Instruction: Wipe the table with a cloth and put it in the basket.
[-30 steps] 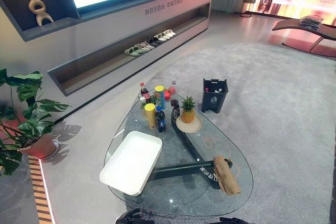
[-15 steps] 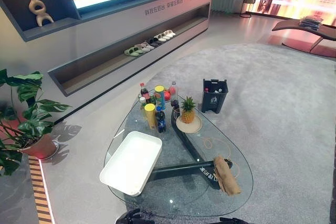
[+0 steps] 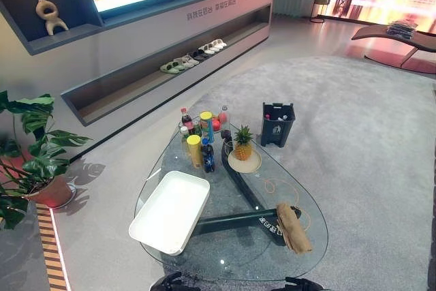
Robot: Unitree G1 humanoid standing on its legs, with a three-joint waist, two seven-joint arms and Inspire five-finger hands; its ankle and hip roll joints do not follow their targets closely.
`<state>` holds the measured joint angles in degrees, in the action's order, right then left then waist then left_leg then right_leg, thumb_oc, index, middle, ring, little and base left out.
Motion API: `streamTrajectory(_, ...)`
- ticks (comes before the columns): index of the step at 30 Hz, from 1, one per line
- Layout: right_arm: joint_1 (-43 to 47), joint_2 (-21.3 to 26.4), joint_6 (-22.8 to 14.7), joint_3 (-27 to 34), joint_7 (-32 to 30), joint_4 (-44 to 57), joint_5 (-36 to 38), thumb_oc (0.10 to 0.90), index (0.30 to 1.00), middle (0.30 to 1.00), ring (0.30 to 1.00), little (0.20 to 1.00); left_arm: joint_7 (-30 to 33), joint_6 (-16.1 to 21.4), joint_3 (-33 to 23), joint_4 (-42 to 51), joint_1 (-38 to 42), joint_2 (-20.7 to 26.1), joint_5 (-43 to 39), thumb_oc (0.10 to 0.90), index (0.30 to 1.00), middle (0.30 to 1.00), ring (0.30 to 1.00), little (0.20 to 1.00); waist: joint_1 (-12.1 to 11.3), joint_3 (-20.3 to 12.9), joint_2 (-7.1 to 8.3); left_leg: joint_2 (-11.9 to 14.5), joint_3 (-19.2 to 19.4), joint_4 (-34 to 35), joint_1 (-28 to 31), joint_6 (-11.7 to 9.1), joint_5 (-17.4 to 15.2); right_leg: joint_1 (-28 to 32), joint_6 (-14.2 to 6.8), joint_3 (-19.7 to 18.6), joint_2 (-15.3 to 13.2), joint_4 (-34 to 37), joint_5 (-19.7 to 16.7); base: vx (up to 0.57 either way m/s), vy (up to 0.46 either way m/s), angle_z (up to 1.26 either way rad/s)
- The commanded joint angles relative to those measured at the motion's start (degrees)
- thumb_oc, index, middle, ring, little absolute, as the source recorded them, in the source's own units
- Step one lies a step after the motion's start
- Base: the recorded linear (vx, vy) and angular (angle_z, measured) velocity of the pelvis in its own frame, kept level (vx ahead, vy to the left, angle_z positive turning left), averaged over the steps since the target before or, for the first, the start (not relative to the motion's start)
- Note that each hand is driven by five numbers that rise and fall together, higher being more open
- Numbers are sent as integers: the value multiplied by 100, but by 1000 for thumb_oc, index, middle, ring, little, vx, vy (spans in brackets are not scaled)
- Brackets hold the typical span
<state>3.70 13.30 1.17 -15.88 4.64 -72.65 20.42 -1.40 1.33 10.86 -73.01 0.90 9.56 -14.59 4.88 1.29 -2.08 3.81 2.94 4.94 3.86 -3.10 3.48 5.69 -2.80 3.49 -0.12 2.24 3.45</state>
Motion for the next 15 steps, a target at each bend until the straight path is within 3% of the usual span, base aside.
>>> streamTrajectory(1,453,145,-761,-144,-282,475,214,800,900,900,900,900,223,-78,105,35,464,4,165,800,900,900,900,900,-59,221,132,-309,189,-582,-248,144,-770,-421,-402,498,-496,-326,-23,-28,1,-21)
streamTrajectory(3,455,239,-976,-120,-565,834,232,800,900,900,900,900,266,-168,187,175,497,52,126,800,900,900,900,900,-35,328,96,-316,164,-688,-347,178,-801,-545,-384,537,-541,-451,8,-14,11,-15)
streamTrajectory(9,400,582,-675,-147,-1894,2905,94,800,900,900,900,900,485,-522,335,782,559,191,-109,800,900,900,900,900,95,666,45,-335,99,-802,-769,202,-725,-1010,-321,600,-587,-734,46,-40,4,-4)
streamTrajectory(11,504,749,-648,-155,-2514,3749,-97,800,900,900,900,900,719,-607,406,1038,694,194,-317,800,900,900,900,900,204,983,-23,-349,114,-991,-1174,213,-675,-1486,-247,591,-644,-1044,67,-207,77,-13)
streamTrajectory(15,753,901,-709,-71,-3014,4460,-410,800,900,900,900,900,1088,-575,473,1224,943,150,-599,800,900,900,900,900,322,1410,-76,-398,112,-1342,-1794,263,-625,-2164,-160,519,-711,-1514,87,-173,79,-13)
